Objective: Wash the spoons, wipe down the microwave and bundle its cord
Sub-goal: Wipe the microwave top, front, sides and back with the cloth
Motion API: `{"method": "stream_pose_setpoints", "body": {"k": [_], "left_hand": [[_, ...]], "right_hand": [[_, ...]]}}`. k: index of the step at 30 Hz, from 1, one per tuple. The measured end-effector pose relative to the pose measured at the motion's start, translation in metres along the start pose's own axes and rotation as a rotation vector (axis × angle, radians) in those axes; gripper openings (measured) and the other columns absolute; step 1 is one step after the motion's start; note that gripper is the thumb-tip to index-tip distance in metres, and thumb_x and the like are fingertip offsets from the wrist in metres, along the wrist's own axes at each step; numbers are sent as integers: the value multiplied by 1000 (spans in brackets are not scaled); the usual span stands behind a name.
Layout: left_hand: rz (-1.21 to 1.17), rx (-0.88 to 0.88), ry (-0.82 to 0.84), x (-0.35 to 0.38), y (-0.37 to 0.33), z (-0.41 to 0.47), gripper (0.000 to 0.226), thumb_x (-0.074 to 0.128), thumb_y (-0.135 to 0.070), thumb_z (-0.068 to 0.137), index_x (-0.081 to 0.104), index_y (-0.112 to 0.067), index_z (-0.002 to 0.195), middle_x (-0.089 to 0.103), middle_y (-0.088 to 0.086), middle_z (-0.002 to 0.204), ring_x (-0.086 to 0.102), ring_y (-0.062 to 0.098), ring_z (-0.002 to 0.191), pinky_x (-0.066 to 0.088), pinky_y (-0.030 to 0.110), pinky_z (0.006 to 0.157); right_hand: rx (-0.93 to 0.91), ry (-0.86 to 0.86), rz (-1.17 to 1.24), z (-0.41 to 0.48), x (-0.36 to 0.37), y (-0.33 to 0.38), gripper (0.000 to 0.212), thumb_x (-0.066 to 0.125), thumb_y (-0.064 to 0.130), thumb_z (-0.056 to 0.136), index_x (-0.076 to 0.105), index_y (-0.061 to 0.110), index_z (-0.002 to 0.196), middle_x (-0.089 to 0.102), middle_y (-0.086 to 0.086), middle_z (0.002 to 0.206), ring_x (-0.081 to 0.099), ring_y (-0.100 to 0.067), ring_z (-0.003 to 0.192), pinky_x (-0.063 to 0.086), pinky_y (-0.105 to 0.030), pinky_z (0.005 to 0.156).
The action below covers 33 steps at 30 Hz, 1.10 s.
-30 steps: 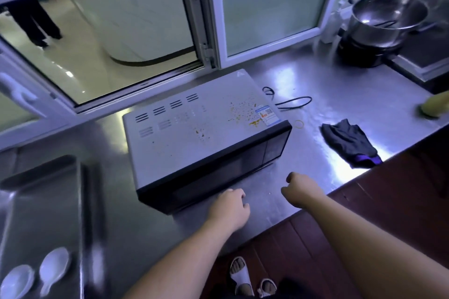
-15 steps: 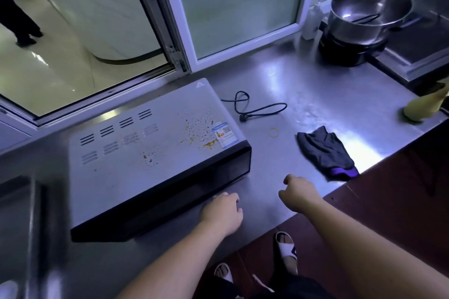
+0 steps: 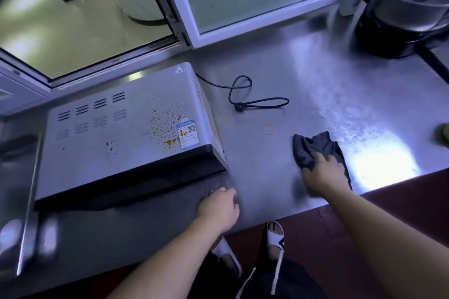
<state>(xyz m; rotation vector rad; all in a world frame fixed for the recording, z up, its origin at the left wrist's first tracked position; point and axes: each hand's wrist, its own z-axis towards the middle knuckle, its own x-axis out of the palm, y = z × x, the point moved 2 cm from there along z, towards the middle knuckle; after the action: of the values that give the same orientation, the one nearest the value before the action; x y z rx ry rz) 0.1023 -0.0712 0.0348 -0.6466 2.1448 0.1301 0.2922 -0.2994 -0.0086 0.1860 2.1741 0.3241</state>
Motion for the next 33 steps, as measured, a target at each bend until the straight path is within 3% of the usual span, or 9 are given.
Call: {"method": "stream_pose_setpoints", "body": {"k": [7,11,14,20,23,27,31,33], "left_hand": [[-31,-71,17,5,-7,0,36,49,-39,99,57,-31,132,59,-4,132,56,26,122,49,39,99],[-59,-106,2,4,-3,-6,37,49,-39,98,56,-33,133,59,-6,131,57,25,120,50,39,98],[-73,-117,-11,2,1,-11,37,49,-39,97,56,-33,133,59,-6,131,59,24,119,50,39,98],[-20,-94,-52,-13,11,-24,35,48,-36,99,56,-31,133,60,-4,132,55,26,122,49,39,99],[-19,-84,-97,-25,18,-30,36,48,-36,99,56,-30,134,60,-3,132,55,25,124,49,38,99],[-95,-90,-163,-34,25,-41,37,49,-36,99,56,-31,135,59,-5,133,58,21,124,50,35,96],[-141,-86,-222,-42,28,-55,36,49,-38,99,56,-33,135,59,-7,133,57,20,124,51,36,97],[-139,-70,-267,-48,32,-62,35,49,-38,99,57,-33,132,60,-9,130,56,19,123,51,36,96]], "right_hand": [[-52,113,-77,27,25,-16,69,51,44,96,21,33,157,12,-2,169,16,-36,149,35,-56,111],[-94,-3,-202,25,32,-22,51,42,17,97,35,26,147,33,-11,149,31,-40,129,45,-53,92],[-92,5,-220,25,29,-20,51,34,5,95,39,21,143,40,-16,135,36,-42,122,47,-53,85],[-105,49,-182,25,18,-16,28,37,4,90,41,14,116,47,-21,115,47,-42,107,48,-51,84],[-138,71,-125,22,9,-11,36,51,10,88,46,6,123,58,-22,107,52,-37,89,49,-43,76],[-131,122,-9,8,-6,12,50,55,13,93,44,8,141,65,-20,114,58,-36,94,43,-38,72],[-182,82,189,-11,-33,56,19,52,13,90,55,11,110,67,-11,92,60,-31,82,52,-41,75],[-228,60,284,-23,-50,86,12,51,13,90,55,14,101,67,-10,89,62,-26,77,49,-38,68]]}}
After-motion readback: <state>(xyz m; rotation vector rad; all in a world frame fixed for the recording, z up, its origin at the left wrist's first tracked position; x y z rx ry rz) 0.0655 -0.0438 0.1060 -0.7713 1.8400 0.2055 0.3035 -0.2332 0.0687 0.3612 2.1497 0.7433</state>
